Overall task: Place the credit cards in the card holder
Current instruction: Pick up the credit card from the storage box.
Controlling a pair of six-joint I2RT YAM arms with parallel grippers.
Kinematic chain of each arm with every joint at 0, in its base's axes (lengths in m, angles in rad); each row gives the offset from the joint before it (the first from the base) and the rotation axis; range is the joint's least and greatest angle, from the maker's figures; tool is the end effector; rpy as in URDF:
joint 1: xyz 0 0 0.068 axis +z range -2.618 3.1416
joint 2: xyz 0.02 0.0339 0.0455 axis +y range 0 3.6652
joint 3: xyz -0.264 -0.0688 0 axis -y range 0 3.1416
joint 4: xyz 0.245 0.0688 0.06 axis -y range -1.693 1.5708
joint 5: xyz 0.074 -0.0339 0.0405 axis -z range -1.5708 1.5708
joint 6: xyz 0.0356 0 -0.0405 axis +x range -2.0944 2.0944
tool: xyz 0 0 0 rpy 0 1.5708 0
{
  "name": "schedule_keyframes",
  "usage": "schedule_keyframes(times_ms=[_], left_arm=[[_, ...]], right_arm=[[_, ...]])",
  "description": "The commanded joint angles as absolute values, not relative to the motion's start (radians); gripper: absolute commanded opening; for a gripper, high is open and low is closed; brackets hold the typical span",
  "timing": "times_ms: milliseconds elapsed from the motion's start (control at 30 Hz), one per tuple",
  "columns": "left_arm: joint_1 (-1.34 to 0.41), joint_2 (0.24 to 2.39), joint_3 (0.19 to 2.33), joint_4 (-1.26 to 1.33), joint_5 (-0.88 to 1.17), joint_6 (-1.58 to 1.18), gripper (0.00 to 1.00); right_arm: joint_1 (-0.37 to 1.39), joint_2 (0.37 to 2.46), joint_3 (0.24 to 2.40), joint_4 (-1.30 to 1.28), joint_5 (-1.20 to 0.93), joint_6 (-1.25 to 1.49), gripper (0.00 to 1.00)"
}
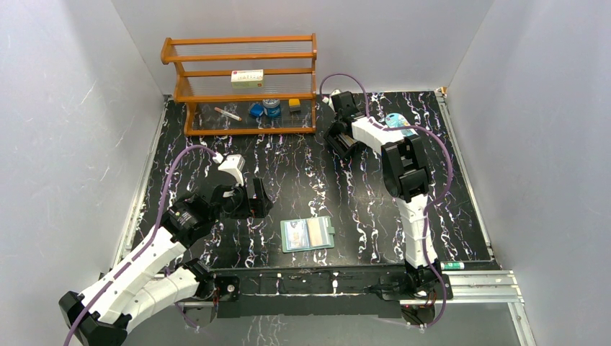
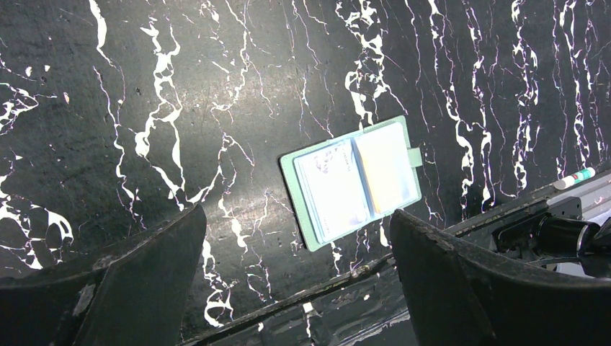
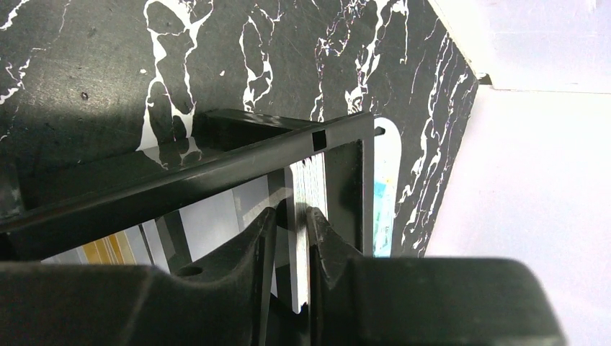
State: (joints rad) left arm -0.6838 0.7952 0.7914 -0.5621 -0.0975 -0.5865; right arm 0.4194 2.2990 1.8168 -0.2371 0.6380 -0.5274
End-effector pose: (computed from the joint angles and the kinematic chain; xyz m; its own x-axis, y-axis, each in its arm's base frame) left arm 0.1361 -0.1065 0.3024 -0.6589 -0.1736 -0.7319 0.2406 0.8733 -0.4237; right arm 0.4815 0.1915 0.1825 -0.5613 -0.6929 -0.4526 -0.2319 0.6566 -0.7177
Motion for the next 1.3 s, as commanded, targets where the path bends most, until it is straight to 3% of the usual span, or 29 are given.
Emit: schedule_keyframes(times_ms=[0,967,1267], left_arm=[[-0.685,0.796,0.784,-0.561,-0.101,-0.580,0.99],[-0.686,0.793,0.784,-0.561,-0.104,-0.579,0.99],[-0.686,0.785,0.782,-0.559,-0.103,-0.583,0.99]], right_arm=[[0.414,2.261,1.818,-0.205,0.662,-0.537,0.27],[0.416,2.232,1.896,-0.278,0.637,-0.522,0.20],[0.416,2.234,1.925,-0.329,0.620,-0.498,0.14]])
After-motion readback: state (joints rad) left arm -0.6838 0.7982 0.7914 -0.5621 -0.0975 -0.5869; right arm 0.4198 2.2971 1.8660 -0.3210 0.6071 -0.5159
